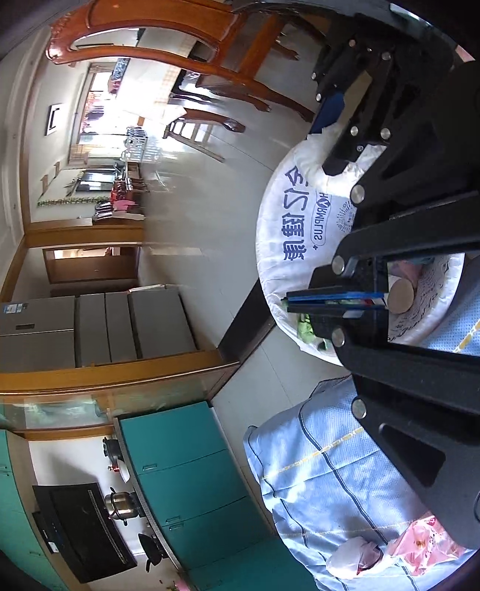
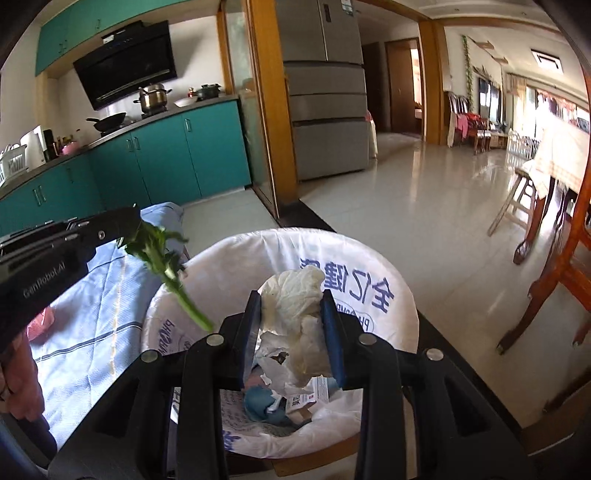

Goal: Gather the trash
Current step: 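Carry the tissue and stalk over the white bin and open both grippers, then return to the table and grasp the pink printed bag with the right gripper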

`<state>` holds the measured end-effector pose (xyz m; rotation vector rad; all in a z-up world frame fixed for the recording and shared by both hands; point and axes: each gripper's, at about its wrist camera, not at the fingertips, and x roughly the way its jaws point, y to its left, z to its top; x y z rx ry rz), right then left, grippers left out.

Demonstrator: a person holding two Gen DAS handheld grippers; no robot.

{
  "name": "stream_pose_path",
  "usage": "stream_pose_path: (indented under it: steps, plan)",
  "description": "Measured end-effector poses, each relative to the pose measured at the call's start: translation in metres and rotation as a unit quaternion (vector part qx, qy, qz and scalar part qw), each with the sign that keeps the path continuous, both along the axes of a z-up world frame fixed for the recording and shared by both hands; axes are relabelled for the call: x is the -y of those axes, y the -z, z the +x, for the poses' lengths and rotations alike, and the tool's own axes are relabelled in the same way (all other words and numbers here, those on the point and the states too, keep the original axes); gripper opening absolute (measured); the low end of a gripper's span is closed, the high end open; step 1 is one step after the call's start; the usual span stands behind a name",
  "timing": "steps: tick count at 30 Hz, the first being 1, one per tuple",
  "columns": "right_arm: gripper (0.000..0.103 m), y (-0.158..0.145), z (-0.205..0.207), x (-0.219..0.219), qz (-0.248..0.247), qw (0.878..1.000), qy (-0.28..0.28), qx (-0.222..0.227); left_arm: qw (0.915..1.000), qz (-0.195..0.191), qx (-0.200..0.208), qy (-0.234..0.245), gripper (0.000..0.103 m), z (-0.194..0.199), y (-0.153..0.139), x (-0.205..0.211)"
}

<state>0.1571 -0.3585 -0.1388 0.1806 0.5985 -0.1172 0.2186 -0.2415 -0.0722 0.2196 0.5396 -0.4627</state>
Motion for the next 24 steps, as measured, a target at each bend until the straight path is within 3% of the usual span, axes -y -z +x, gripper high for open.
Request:
stream_pose_path:
  steps: [3, 7, 9, 12, 15, 20, 24]
  plan:
    - [0.035, 0.002, 0.004, 0.000, 0.002, 1.000, -0.002, -0.006, 1.0000, 0.000, 0.000, -0.001, 0.005, 0.001, 0.000, -0.002]
    - [0.046, 0.001, 0.005, 0.002, 0.002, 1.000, -0.002, -0.007, 0.9999, -0.006, 0.005, -0.007, 0.031, 0.000, -0.005, -0.011]
    - [0.048, -0.001, 0.004, 0.000, 0.002, 1.000, -0.003, -0.006, 0.9999, -0.013, 0.006, -0.008, 0.032, -0.001, -0.008, -0.015]
    - [0.063, -0.002, 0.004, 0.000, -0.001, 1.000, 0.001, -0.006, 0.9997, -0.019, 0.008, -0.011, 0.038, -0.004, -0.014, -0.022]
    - [0.066, -0.004, 0.003, -0.004, 0.001, 1.000, -0.004, -0.001, 0.9994, -0.023, 0.011, -0.022, 0.045, -0.006, -0.017, -0.032]
    - [0.070, -0.007, 0.007, -0.018, 0.003, 1.000, -0.030, 0.002, 0.9968, -0.008, 0.025, -0.075, 0.051, -0.007, -0.018, -0.066]
    - [0.077, -0.011, 0.014, -0.038, 0.001, 0.997, -0.072, 0.006, 0.9861, 0.010, 0.039, -0.161, 0.054, -0.012, -0.018, -0.129]
